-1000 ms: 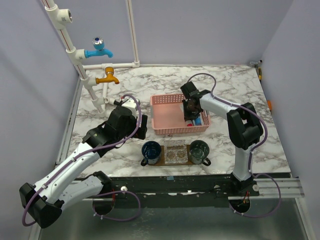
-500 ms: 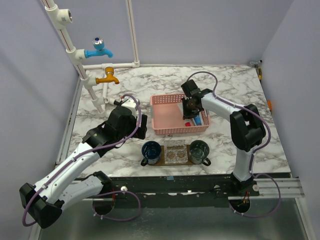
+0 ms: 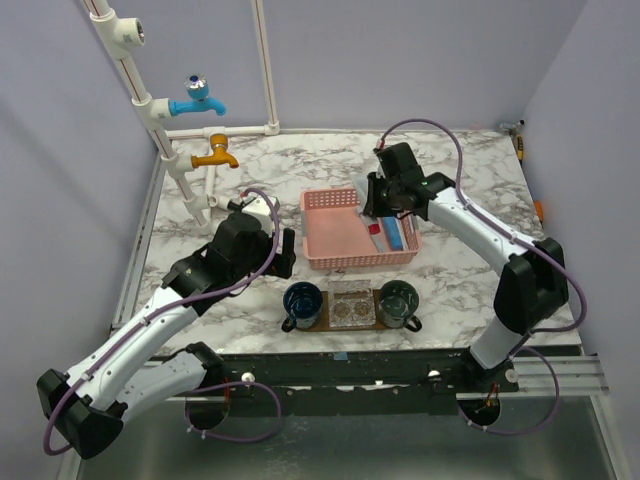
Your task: Prepare toiletry sets of a toothbrush and toothpaste on the tray
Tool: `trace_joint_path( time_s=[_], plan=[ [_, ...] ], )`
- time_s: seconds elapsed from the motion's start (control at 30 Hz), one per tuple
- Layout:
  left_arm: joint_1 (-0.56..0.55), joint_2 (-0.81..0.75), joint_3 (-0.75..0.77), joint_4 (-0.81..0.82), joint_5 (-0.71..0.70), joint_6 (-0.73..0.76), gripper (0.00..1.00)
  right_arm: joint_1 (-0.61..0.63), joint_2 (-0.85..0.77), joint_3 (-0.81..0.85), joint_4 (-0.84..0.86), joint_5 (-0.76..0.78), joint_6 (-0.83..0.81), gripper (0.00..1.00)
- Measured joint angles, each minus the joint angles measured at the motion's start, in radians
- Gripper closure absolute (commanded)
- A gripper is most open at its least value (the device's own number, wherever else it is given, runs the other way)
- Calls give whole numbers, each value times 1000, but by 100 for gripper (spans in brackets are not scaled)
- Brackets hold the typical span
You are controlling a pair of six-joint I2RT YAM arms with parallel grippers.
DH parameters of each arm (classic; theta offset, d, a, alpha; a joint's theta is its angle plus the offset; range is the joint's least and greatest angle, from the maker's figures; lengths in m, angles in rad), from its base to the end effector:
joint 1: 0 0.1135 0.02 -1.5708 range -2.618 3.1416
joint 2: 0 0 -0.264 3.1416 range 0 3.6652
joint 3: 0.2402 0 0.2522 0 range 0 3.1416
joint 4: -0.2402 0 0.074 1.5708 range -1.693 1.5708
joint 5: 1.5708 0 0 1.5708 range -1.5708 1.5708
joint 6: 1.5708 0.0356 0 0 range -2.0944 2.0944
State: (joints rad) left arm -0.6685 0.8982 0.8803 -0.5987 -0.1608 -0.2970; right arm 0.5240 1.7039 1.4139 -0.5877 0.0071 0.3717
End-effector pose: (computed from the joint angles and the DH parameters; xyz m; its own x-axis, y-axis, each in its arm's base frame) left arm 0.1531 -0.1136 0.3125 -0.5830 0.0923 -0.8072 0.3542 0.9230 -0.1502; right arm 0.3265 0.1884 0.2783 -0.8009 -0.0433 -0.5973 -0.2206 0.9486 0.2270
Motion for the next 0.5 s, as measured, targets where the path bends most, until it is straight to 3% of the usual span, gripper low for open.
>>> trace_joint_path(
  time_s=[0.23, 0.5],
  plan=[
    [0, -2, 31, -24, 68, -26, 2, 59, -184, -83, 38, -17, -64, 82],
    [1, 1, 252, -98, 208, -77, 1, 180, -356, -196, 51, -23, -140, 82]
  ],
)
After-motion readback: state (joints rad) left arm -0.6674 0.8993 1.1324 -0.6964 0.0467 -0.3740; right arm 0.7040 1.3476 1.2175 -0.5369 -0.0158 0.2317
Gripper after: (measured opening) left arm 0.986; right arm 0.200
